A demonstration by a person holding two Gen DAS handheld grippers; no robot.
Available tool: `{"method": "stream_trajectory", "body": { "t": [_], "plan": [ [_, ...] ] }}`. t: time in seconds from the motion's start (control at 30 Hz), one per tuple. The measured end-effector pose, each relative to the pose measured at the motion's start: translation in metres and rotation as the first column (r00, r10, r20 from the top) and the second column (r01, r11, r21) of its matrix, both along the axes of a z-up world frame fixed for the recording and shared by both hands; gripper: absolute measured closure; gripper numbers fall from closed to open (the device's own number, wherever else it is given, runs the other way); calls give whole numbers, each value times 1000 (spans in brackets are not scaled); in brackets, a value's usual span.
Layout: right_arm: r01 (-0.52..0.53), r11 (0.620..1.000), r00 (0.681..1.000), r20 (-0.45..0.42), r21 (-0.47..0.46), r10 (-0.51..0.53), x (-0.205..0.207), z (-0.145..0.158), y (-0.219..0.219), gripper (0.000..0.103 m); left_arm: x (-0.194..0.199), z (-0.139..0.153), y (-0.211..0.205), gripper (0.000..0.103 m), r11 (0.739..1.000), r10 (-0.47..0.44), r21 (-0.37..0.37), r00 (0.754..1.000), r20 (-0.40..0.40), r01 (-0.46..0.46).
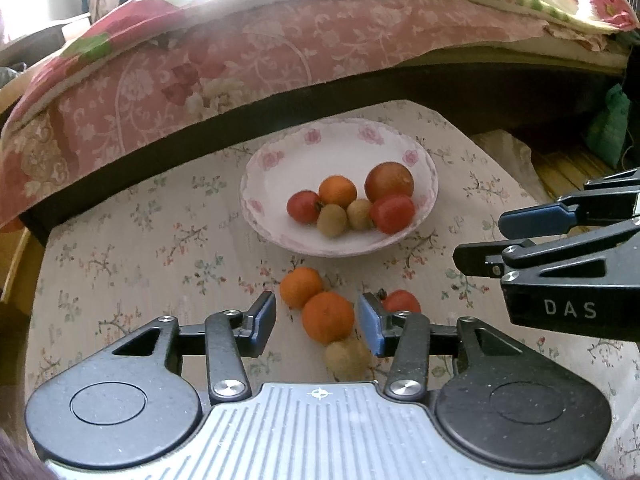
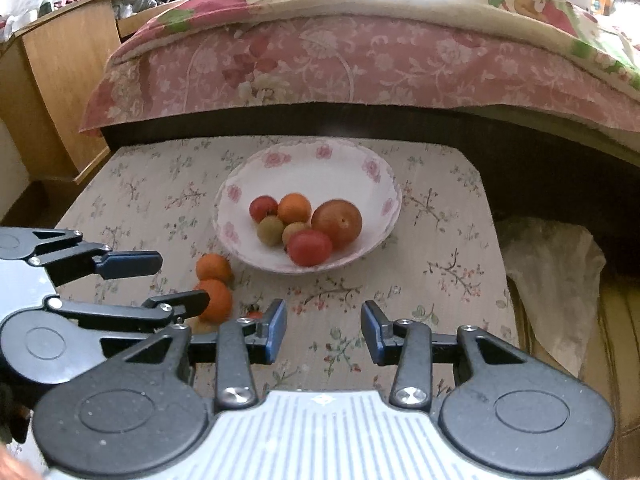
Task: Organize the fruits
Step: 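Move both tools back toward the remaining fruits on the tablecloth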
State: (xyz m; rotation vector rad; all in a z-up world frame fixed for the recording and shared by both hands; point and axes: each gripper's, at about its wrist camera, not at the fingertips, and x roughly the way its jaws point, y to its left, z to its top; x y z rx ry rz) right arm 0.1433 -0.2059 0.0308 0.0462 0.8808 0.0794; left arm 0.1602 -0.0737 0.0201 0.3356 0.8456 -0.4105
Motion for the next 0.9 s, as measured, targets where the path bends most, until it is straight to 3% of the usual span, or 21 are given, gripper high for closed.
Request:
{"method": "stream_trajectory", "body": {
  "t": [0.9],
  "plan": [
    [-87, 996, 993, -80, -31, 84, 3, -23, 22, 62, -13, -21, 5, 46, 999, -38, 19, 997, -72, 40]
  ]
}}
